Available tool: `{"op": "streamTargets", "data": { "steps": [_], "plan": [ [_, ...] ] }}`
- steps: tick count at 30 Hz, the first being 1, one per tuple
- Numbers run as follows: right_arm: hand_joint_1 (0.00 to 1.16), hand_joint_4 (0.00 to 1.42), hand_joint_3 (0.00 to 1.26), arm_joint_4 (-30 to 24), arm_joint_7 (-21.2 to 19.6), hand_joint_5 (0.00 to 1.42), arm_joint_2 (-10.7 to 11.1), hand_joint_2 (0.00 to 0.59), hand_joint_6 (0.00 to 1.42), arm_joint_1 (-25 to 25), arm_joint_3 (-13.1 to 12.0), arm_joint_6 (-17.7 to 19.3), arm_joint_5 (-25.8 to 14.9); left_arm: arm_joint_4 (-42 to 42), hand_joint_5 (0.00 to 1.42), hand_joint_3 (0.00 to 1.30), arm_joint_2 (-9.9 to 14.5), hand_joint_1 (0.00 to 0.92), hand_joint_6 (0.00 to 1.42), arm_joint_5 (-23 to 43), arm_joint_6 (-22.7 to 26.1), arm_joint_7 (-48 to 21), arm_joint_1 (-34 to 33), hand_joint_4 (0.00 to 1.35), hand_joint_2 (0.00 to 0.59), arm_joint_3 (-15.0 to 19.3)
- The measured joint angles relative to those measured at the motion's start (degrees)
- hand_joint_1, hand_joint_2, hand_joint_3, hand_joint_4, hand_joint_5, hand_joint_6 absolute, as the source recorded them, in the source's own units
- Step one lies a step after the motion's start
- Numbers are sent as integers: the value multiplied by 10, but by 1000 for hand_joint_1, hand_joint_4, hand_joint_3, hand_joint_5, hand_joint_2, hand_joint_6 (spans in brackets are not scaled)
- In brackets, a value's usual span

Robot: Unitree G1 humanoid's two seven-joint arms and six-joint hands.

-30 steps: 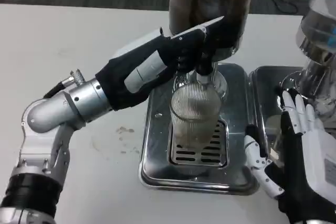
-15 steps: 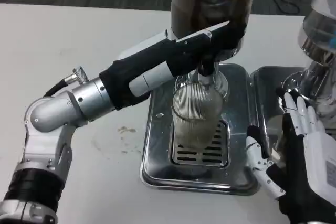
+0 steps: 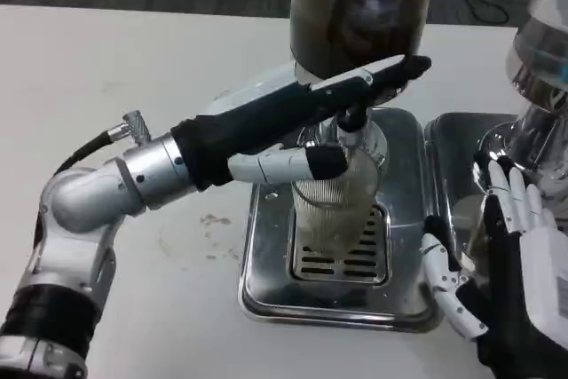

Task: Grasp the cup under the faucet to collect the drink, then remove the cup.

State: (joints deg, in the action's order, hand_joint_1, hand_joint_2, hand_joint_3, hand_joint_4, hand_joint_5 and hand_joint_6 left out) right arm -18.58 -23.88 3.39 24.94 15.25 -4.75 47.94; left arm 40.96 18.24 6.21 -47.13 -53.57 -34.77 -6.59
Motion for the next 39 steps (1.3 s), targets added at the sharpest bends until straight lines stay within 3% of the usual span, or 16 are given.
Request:
{"op": "streamTargets", "data": {
  "steps": [20, 22, 25, 28, 30, 37, 39],
  "plan": [
    [240, 0, 56, -1, 0, 0, 0, 456, 0, 5, -5, 5, -6, 13, 26, 49, 30, 0, 39, -68, -85, 106, -7, 0, 52, -56],
    [292, 0, 80, -2, 0, 0, -1, 398, 22, 7, -7, 11, -17, 15, 26, 49, 32, 0, 39, -70, -90, 113, -7, 0, 52, -60],
    [354, 39, 80, 3, 0, 31, -1, 313, 76, 12, -24, 64, -100, 19, 26, 49, 34, 0, 39, -70, -95, 124, -8, 0, 52, -67],
    [403, 37, 48, 21, 12, 31, 0, 289, 86, 12, -42, 119, -181, 20, 26, 49, 37, 0, 39, -71, -97, 131, -9, 0, 52, -75],
    [438, 17, 12, 54, 44, 8, 4, 263, 80, 10, -53, 158, -249, 21, 26, 49, 39, 0, 39, -71, -98, 137, -10, 0, 52, -79],
    [538, 0, 0, 123, 110, 0, 17, 221, 1, -24, -60, 235, -337, 21, 26, 49, 42, 0, 39, -71, -100, 143, -10, 0, 56, -84],
    [558, 0, 0, 134, 120, 0, 17, 208, 0, -30, -60, 249, -345, 21, 26, 49, 42, 0, 39, -71, -101, 144, -10, 0, 58, -85]
  ]
}}
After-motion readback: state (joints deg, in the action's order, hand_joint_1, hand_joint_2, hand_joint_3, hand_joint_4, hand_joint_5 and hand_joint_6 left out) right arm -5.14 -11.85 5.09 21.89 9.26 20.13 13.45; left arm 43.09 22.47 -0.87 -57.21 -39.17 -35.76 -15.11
